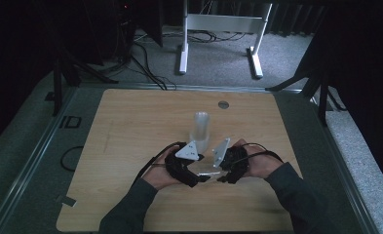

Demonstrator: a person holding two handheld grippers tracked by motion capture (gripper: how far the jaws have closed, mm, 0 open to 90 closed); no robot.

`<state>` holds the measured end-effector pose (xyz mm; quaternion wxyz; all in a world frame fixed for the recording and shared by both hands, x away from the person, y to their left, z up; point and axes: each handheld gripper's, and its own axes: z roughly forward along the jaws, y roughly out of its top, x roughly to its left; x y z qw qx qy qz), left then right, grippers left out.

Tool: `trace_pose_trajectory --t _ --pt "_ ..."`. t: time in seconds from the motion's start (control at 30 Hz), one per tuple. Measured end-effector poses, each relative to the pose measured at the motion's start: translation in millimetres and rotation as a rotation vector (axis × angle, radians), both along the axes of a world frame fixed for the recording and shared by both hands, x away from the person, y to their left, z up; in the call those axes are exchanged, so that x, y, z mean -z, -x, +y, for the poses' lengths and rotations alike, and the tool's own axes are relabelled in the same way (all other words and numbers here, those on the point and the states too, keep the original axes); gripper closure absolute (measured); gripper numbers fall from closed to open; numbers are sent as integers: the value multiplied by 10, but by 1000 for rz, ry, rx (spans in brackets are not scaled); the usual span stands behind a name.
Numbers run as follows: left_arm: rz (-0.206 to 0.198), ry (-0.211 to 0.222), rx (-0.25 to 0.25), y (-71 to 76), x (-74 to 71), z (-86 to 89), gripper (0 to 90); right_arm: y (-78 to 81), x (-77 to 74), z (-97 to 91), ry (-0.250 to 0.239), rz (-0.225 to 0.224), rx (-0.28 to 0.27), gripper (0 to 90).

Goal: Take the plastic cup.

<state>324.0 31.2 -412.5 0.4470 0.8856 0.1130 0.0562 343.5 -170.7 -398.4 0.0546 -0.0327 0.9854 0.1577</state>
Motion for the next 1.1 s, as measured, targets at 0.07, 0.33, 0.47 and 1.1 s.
trace_pose_trajectory --t 0.07,0.33,0.47,1.1 --pt "-3 9 -7 2 -7 5 261 -6 -6 -15 -9 1 4 422" --pt "-13 52 -42 -8 -46 65 254 -76 -13 -144 -119 -5 45 422" --pt "-14 68 -61 -18 -53 121 233 -77 -21 -180 -145 -5 62 422" --pt "-49 168 -145 3 -108 413 198 -129 23 -338 -350 -23 147 422"
